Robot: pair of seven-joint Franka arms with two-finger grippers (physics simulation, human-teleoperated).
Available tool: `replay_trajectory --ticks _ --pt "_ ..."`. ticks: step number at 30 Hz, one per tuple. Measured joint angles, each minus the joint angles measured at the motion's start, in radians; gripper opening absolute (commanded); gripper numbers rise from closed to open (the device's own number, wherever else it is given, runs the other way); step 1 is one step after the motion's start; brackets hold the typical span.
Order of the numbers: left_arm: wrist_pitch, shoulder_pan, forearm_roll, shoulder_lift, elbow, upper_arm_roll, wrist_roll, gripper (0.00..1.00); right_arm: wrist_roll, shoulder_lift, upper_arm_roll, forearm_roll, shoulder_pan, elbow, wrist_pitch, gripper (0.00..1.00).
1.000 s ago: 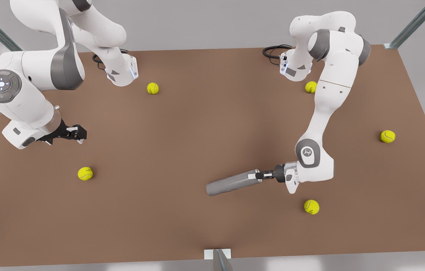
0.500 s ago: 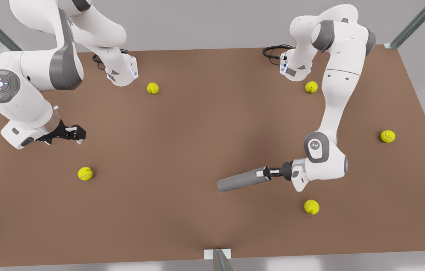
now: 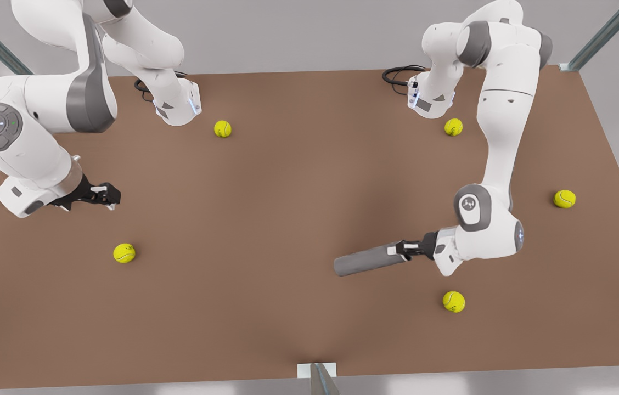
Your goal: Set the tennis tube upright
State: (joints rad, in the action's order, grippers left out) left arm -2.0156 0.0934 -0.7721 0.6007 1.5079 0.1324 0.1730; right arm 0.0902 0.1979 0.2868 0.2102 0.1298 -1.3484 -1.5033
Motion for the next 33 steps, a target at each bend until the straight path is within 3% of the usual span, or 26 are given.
replay_trajectory --ticks 15,33 --pt "0.113 -0.001 0.276 -0.119 -0.002 -0.080 -0.051 0.21 0.000 0.000 0.000 0.002 -0.006 0.000 0.000 1.00" --pt "0.195 -0.008 0.680 -0.188 -0.002 -0.091 -0.375 0.21 0.000 0.000 0.000 0.001 -0.007 0.000 0.000 1.00"
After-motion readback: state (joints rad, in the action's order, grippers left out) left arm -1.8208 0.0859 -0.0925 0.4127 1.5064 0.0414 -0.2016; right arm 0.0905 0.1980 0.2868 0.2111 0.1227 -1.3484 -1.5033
